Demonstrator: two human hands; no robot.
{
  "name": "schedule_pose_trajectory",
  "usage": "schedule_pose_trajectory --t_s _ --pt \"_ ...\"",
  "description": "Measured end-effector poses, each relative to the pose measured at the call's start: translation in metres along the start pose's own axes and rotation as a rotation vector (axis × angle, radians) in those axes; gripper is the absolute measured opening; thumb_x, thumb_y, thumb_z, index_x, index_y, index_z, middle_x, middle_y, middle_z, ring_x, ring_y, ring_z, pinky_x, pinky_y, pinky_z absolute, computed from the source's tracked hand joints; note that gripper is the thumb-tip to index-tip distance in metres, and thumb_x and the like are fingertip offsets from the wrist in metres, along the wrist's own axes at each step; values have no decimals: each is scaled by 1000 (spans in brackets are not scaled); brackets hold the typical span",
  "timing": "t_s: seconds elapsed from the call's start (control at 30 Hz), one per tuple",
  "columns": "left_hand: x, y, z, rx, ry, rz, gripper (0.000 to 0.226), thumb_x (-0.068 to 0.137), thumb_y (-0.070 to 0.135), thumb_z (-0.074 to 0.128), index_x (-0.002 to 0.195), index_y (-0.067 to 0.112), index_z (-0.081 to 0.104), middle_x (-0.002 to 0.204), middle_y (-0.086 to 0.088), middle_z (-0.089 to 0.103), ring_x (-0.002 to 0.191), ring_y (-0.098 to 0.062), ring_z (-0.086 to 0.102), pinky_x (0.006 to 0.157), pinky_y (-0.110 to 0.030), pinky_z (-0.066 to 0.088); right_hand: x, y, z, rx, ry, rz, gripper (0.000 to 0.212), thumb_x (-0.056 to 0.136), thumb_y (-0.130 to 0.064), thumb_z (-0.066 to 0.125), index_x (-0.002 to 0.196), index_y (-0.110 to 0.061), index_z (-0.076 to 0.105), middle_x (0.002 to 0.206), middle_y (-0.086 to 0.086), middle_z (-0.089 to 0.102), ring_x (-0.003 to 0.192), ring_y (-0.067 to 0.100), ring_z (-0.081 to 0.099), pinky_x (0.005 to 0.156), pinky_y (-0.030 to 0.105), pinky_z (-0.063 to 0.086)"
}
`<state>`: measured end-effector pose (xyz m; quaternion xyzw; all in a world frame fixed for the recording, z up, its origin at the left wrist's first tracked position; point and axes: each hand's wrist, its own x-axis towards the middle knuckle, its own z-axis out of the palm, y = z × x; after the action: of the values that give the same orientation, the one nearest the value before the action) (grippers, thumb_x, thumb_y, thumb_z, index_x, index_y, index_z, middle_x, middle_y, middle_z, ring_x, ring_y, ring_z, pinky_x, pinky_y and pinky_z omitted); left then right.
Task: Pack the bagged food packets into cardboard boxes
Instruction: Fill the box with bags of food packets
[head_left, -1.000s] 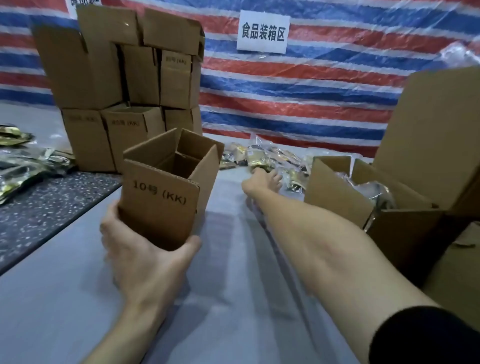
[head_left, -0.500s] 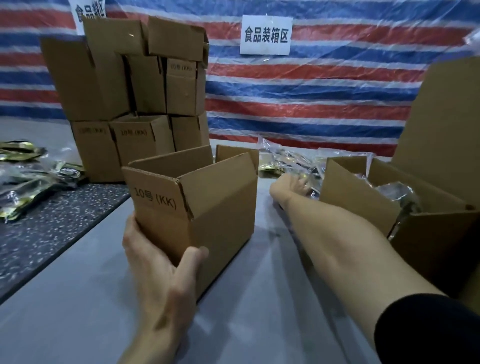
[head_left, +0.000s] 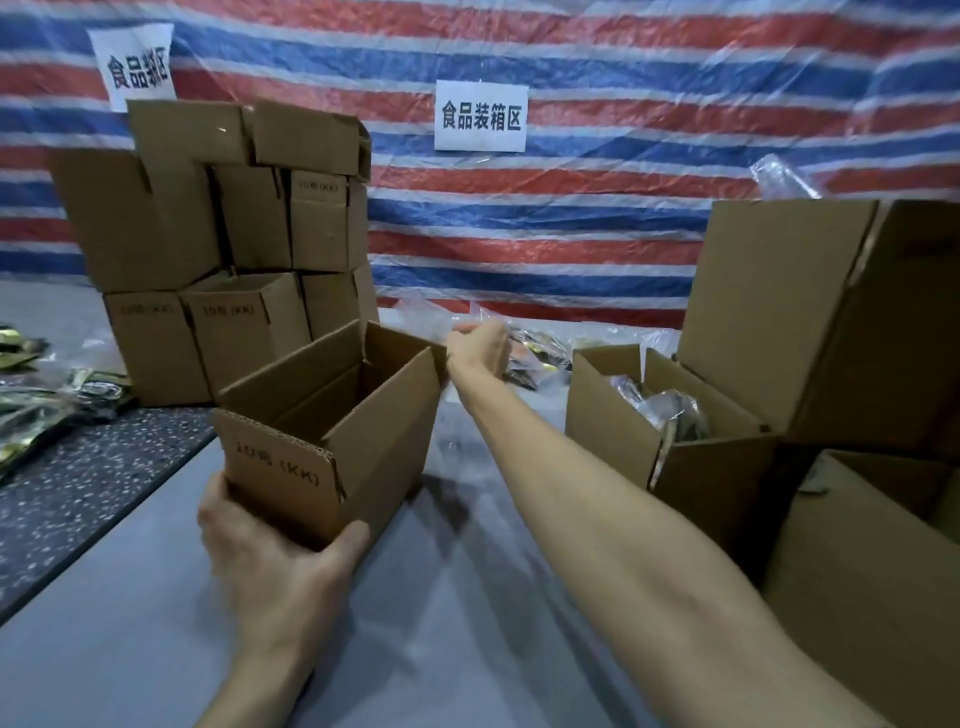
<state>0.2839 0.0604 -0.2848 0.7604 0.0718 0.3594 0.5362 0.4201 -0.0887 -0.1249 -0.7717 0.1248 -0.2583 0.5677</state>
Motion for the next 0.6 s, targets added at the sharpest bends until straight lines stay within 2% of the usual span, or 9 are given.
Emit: schedule_pose_trajectory --t_s 0.07,0.13,0.2,0.3,0.37,0.43,0.5,0.57,0.6 --pt "1 -5 0 -8 17 -16 106 56 35 97 136 51 30 134 12 54 121 -15 58 97 -52 54 -6 9 -16 82 -84 22 27 91 5 57 95 -10 79 113 9 74 97 21 68 83 33 58" --pt "1 -7 1 0 22 -26 106 56 36 97 132 59 28 132 14 54 119 -14 60 95 -51 56 -12 24 -32 73 -147 43 40 88 9 53 76 -19 78 115 9 74 93 21 69 85 38 60" --pt "1 -7 1 15 20 -33 105 56 35 97 131 58 28 131 14 55 119 -15 60 95 -51 55 -18 36 -43 63 -212 68 45 83 11 51 64 -23 74 110 11 75 95 26 70 87 42 60" --pt "0 2 1 32 22 -72 105 54 37 96 134 48 27 136 5 51 124 -23 55 100 -56 51 -15 44 -55 -16 -371 107 34 75 12 62 68 -19 75 98 6 73 100 28 66 86 42 59" --pt "-3 11 1 -8 20 -86 106 52 39 92 136 42 27 141 -1 48 128 -28 52 105 -57 47 -12 42 -63 -52 -479 131 25 72 9 77 72 -16 73 93 4 71 99 26 66 74 35 57" --pt "-7 25 -1 -68 27 -89 102 49 39 86 134 37 29 140 -4 48 127 -29 51 106 -56 45 -10 44 -67 -122 -531 120 27 70 9 80 71 -13 66 86 6 69 84 21 66 61 29 50" --pt "-9 37 -3 -116 26 -86 101 49 34 82 136 28 31 138 -6 50 125 -30 52 107 -54 44 -11 50 -67 -249 -544 83 36 68 11 79 67 -15 54 74 7 61 66 20 58 56 29 45" --pt "-8 44 -6 -128 21 -97 100 57 25 88 141 15 34 136 -8 50 126 -33 51 107 -53 44 -13 57 -62 -376 -566 85 40 70 9 76 70 -16 44 70 10 47 61 23 50 53 30 41" --pt "-7 45 -7 -129 24 -110 98 62 14 92 142 11 35 134 -7 50 126 -34 52 107 -53 43 -15 58 -60 -435 -589 81 35 73 6 72 73 -15 44 68 10 44 60 23 49 52 29 39"
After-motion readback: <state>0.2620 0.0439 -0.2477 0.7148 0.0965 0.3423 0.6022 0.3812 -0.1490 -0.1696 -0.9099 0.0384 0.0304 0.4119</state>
